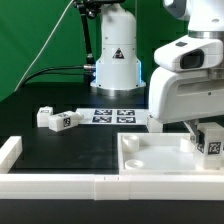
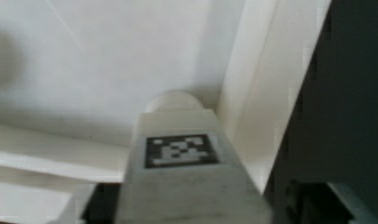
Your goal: Assemble one leg
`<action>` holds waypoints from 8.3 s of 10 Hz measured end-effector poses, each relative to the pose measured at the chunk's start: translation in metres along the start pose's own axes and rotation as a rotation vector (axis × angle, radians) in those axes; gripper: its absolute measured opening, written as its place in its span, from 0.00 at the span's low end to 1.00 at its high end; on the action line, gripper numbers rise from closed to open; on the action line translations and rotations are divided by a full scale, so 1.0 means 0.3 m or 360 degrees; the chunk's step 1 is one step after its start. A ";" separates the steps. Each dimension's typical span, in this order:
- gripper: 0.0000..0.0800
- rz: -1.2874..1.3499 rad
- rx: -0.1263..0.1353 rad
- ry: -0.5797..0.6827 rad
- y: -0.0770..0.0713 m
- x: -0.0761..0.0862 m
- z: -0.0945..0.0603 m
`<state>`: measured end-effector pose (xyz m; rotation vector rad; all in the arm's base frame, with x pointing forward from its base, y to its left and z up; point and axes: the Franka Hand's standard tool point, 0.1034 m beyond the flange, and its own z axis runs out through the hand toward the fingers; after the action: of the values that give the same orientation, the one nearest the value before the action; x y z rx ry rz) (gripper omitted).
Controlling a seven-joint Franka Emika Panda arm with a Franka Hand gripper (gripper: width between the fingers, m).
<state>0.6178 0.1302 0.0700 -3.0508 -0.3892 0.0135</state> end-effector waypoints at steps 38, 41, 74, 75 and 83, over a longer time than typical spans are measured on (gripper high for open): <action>0.36 0.0291 -0.0052 -0.0006 0.032 -0.003 -0.001; 0.36 0.0912 -0.0025 0.0002 0.039 -0.004 -0.004; 0.36 0.0775 -0.0043 0.0012 0.050 -0.010 0.007; 0.36 0.0946 -0.0046 0.0030 0.044 -0.008 0.009; 0.39 0.1850 -0.0207 0.0060 0.156 -0.063 -0.001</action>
Offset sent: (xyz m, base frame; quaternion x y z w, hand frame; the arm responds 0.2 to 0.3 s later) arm 0.0000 0.0000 0.0000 0.0000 0.0000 0.0899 0.9960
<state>0.6113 0.0801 0.0672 -2.8828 1.4087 -0.0113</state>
